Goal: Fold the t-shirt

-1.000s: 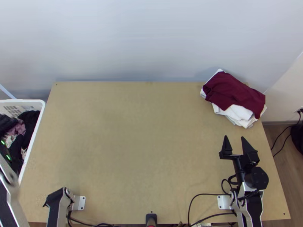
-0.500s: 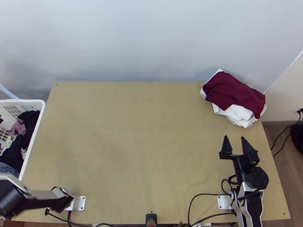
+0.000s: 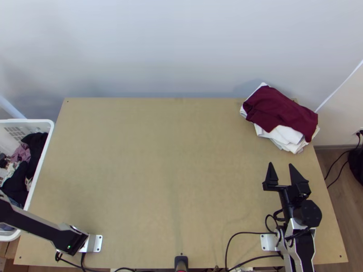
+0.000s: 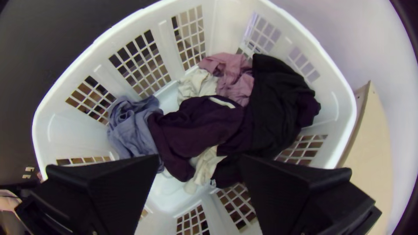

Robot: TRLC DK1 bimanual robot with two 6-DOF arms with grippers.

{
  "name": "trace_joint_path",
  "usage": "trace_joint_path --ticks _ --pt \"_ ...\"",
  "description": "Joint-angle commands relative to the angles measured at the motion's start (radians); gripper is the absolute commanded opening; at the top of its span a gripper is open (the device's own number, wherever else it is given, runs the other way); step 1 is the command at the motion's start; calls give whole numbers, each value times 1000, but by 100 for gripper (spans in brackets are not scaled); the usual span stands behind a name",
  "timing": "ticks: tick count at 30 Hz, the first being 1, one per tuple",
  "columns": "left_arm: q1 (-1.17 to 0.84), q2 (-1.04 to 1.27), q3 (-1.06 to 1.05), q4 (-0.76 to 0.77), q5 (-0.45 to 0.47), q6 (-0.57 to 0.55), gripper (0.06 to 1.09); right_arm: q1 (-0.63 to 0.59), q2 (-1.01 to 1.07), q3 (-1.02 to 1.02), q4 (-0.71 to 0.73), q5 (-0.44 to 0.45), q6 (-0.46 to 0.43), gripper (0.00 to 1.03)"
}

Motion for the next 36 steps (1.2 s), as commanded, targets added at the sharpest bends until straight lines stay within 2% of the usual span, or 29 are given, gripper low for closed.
trace_joint_path --ticks 1,8,18,19,20,22,23,30,36 --pt "19 114 71 -15 16 84 94 -5 -5 -4 -19 4 12 98" --pt "37 287 166 -7 16 140 94 -5 -5 -6 -19 4 12 98" --pt "50 504 329 19 16 158 93 -5 -5 -6 -19 4 12 98" --pt "50 519 339 25 16 159 84 -5 -5 -6 -19 4 12 98" --pt "51 525 344 40 16 159 67 -5 -5 -6 -19 4 12 98" --pt "54 525 349 88 33 178 15 -5 -5 -4 -19 4 12 98" --pt "56 528 352 85 57 201 10 -5 -5 -6 -19 4 12 98" --pt "83 438 353 79 140 201 9 -5 -5 -6 -19 4 12 98" --pt "89 248 352 -10 219 158 9 -5 -5 -4 -19 4 12 98"
